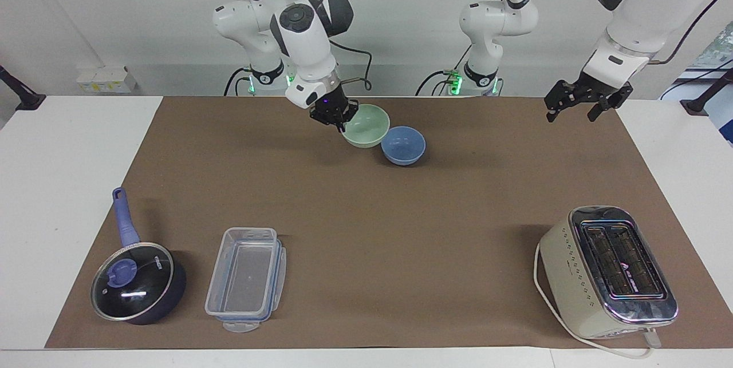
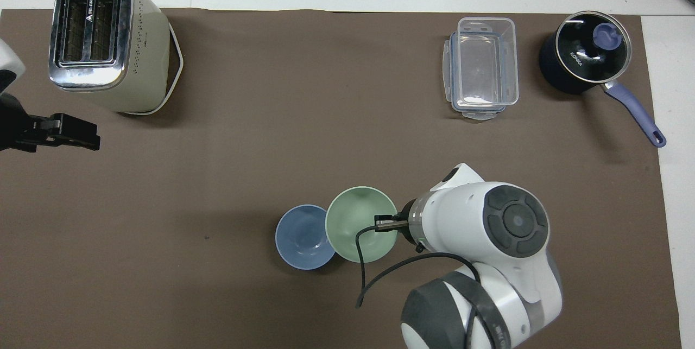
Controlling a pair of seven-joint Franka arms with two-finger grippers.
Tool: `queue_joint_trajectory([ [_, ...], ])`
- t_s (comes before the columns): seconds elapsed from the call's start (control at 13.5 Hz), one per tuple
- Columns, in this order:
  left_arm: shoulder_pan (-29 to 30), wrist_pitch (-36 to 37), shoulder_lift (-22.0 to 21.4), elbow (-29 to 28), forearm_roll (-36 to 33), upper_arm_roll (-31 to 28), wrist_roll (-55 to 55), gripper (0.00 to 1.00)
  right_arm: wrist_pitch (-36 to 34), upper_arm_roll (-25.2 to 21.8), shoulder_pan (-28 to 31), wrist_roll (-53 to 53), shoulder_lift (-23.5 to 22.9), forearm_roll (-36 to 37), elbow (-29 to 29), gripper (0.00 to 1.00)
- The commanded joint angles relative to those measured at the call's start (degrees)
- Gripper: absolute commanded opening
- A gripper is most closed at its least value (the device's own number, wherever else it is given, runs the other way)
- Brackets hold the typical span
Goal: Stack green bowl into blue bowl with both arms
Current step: 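Lower the green bowl into the blue bowl and open the right gripper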
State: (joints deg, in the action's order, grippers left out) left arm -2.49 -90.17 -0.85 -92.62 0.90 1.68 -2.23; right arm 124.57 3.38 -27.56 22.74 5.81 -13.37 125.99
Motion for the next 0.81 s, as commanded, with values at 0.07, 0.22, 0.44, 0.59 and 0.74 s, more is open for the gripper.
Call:
queue_joint_trajectory([
  [0.07,0.21,0.70,-0.29,0.07,-0.90,0.17,-0.67,1.00,3.58,0.05,-4.17,4.86,-3.35,-1.04,-1.19,0.00],
  [0.22,0.21,0.70,-0.29,0.07,-0.90,0.17,-0.67,1.00,6.19,1.44,-4.17,5.03,-4.92,-1.13,-1.19,0.00],
  [0.44,0.21,0.70,-0.29,0.07,-0.90,0.17,-0.67,1.00,8.58,2.77,-5.04,6.17,-7.21,-1.22,-1.71,0.00],
  [0.59,0.21,0.70,-0.29,0.07,-0.90,0.17,-0.67,1.00,9.64,2.77,-5.49,6.44,-8.27,-1.13,-1.71,0.00],
  [0.74,0.21,0.70,-0.29,0.07,-0.90,0.17,-0.67,1.00,10.26,2.95,-7.06,6.61,-9.41,-1.13,-1.63,0.00],
])
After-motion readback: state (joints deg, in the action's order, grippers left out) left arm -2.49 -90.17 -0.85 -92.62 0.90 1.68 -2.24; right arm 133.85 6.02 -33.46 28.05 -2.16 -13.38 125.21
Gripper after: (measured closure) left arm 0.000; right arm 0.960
